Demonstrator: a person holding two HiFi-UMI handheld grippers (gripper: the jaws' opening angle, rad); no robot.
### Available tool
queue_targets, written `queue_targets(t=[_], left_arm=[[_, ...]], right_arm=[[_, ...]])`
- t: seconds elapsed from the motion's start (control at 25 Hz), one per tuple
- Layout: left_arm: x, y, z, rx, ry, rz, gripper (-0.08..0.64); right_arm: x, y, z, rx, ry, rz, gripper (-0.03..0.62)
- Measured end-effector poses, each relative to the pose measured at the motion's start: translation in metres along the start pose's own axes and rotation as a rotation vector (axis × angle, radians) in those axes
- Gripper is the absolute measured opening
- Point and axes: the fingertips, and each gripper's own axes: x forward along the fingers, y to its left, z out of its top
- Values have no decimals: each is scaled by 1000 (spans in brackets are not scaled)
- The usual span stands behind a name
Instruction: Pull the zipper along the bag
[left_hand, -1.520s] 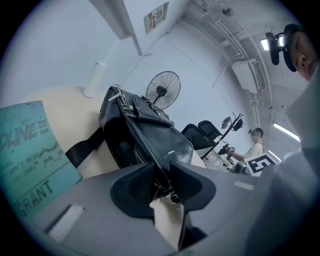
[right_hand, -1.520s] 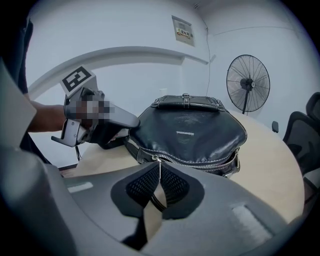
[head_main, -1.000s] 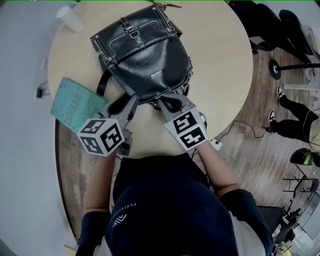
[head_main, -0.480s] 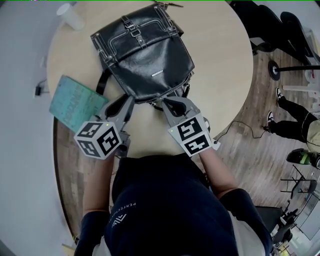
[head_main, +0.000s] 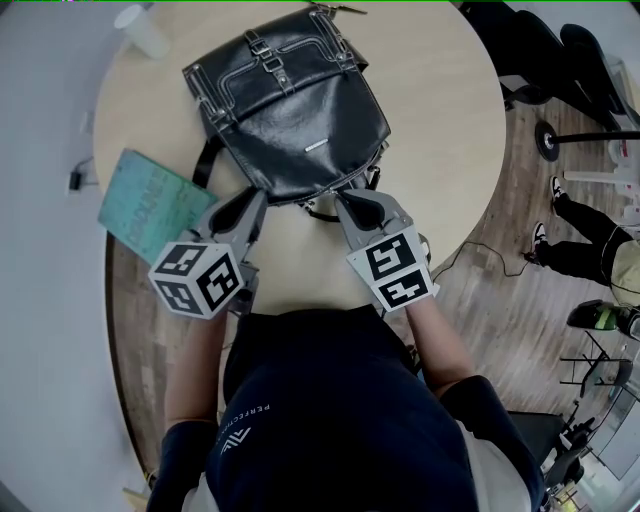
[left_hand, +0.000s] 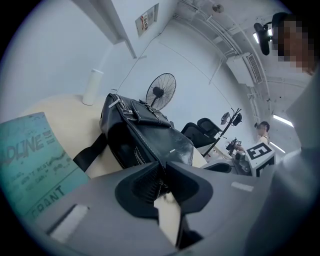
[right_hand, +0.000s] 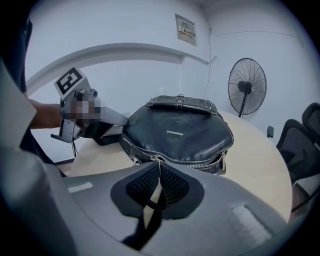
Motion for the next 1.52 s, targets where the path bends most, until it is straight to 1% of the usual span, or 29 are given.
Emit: queue_targets(t=[0.04,0.08,0.12,0.16,0.2,0.24,0.32,0.4,0.48,0.6,0.68,0.76,0.8,0.88,0.92,1.0,1.08,1.16,1.2,1.28,1.32,1.36,1.52], left_arm=[[-2,2,1,16,-4,19,61],[-7,10,3,41,-12,65,54],[-16,24,6,78,-23,141,15],[-28,42,10,114,-32,221,15],[-41,58,14,126,-39,268,15],[-52,68,17,107,-45,266,15],[-59,64,23,61,-54,190,16],[-49,46,17,73,-28,130,17],[-34,30,5,76,7,87,18],[-18,14,-5,25,13,24,23],[-8,2,-6,-22,10,-32,54],[2,-14,-7,-86,12,-110,92],[7,-23,-6,-121,15,-152,97],[17,-39,-6,-181,25,-217,151],[22,-46,-6,-201,31,-235,172],[30,-53,-7,-217,38,-237,198],[37,-53,-8,-209,39,-200,202],[41,-49,-9,-189,42,-147,191],[43,-47,-9,-181,41,-123,173],[45,-45,-10,-174,37,-92,166],[46,-44,-10,-174,36,-81,154],[47,-43,-10,-173,37,-72,128],[49,-44,-9,-168,30,-73,115]], right_arm=[[-1,-1,0,-1,1,-7,14],[-2,-3,0,-5,4,-21,14],[-3,-7,-2,-16,11,-46,14],[-5,-14,-6,-26,21,-77,14],[-8,-22,-11,-25,30,-103,14],[-12,-31,-15,-10,34,-114,13],[-17,-43,-17,27,30,-104,12],[-17,-42,-15,29,29,-88,12],[-14,-37,-14,9,34,-90,12],[-13,-33,-16,30,30,-69,12],[-13,-30,-19,47,25,-52,12],[-14,-29,-20,47,19,-54,12],[-14,-29,-20,48,15,-57,12],[-14,-31,-20,54,9,-62,12],[-14,-31,-20,55,6,-65,12],[-16,-33,-20,53,2,-70,12],[-16,-35,-20,46,-1,-74,12],[-15,-38,-19,42,-4,-80,12],[-14,-39,-18,43,-4,-83,12],[-14,-41,-18,46,-5,-85,12],[-14,-41,-18,46,-6,-83,13],[-14,-41,-18,45,-6,-81,12],[-15,-39,-17,42,-8,-72,12]])
